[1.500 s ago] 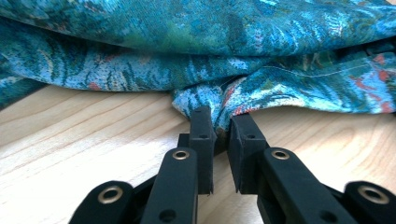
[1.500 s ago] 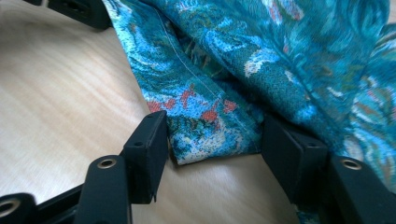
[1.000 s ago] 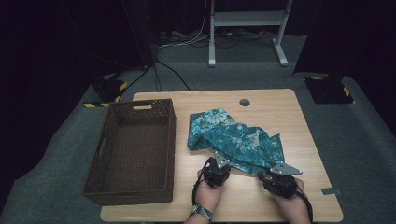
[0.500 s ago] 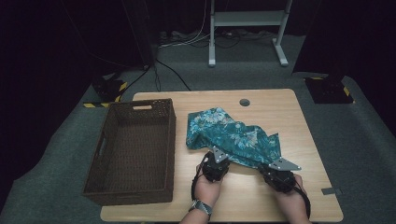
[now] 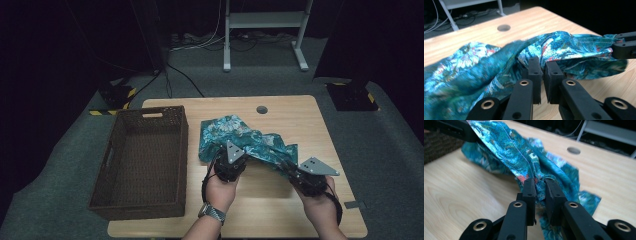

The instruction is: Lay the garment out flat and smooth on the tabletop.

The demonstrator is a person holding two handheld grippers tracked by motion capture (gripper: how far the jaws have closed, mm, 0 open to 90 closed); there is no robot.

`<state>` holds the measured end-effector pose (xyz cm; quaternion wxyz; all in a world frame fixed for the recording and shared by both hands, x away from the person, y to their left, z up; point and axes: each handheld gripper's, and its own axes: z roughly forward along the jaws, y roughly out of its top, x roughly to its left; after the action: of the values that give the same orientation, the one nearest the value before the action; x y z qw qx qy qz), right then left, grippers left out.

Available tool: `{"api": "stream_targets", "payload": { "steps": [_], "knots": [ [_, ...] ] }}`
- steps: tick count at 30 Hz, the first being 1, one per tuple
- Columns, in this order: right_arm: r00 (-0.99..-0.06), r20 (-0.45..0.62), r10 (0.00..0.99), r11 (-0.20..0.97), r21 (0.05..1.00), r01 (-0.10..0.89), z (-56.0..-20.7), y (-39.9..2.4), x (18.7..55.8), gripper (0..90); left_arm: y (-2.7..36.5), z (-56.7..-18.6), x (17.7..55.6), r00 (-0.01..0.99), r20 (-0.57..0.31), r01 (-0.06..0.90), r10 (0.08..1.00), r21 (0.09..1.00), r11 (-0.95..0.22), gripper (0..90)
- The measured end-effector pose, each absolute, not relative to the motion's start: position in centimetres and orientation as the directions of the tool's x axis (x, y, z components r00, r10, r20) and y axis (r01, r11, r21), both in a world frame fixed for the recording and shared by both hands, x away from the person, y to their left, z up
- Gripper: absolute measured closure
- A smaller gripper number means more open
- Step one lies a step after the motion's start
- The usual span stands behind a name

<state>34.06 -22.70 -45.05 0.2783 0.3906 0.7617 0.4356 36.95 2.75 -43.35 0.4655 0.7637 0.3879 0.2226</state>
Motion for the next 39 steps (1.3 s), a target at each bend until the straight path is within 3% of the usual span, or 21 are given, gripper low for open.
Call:
{"api": "stream_targets", "payload": {
  "steps": [9, 29, 39],
  "knots": [
    [-0.549, -0.098, 0.830, 0.300, 0.908, 0.293, -42.8, -23.1, 32.3, 79.7, 3.1, -41.0, 34.8, 0.626, 0.013, 0.326, 0.780, 0.904, -0.276, 83.9],
    [-0.568, -0.042, 0.822, 0.268, 0.909, 0.319, -44.1, -24.8, 27.7, 79.7, 2.3, -42.4, 29.6, 0.639, -0.038, 0.368, 0.769, 0.892, -0.261, 83.5],
    [-0.593, -0.055, 0.804, 0.259, 0.929, 0.265, -42.1, -25.3, 24.8, 79.6, 2.7, -40.7, 26.8, 0.652, -0.023, 0.325, 0.758, 0.912, -0.252, 83.4]
  ]
}}
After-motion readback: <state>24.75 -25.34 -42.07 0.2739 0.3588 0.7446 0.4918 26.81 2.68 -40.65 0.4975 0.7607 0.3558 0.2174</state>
